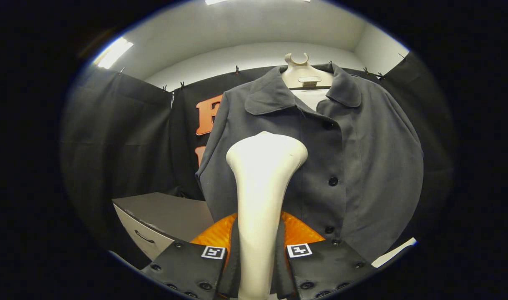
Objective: Iron the clothes twice with a garment steamer, once on the left side and once on the right side.
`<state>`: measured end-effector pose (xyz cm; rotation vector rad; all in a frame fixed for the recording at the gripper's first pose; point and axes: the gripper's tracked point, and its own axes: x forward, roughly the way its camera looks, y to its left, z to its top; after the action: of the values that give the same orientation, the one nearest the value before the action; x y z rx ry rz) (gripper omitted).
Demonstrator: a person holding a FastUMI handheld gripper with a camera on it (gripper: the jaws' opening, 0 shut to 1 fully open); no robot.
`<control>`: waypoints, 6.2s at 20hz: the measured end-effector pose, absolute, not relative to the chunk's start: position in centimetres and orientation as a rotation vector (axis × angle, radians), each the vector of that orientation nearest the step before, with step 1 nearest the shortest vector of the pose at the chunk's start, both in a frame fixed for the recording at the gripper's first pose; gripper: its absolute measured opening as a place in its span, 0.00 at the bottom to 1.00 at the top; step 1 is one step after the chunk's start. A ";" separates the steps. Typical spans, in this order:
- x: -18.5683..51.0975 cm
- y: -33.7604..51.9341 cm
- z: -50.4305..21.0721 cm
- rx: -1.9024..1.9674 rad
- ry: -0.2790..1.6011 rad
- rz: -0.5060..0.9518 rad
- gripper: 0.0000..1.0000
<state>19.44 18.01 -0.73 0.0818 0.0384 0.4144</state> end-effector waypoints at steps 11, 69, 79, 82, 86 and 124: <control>16.7 18.3 -4.6 0.076 0.087 0.417 0.40; 19.5 -2.0 2.5 0.071 -0.017 0.182 0.40; 22.8 -2.3 1.6 0.084 -0.002 0.199 0.40; 23.4 -2.2 1.3 0.086 0.008 0.202 0.40; 23.1 -2.0 0.0 0.097 0.026 0.207 0.40; 12.3 -3.4 -22.4 0.203 0.433 0.135 0.40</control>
<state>12.31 -3.43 -22.42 0.2032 0.4330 0.1352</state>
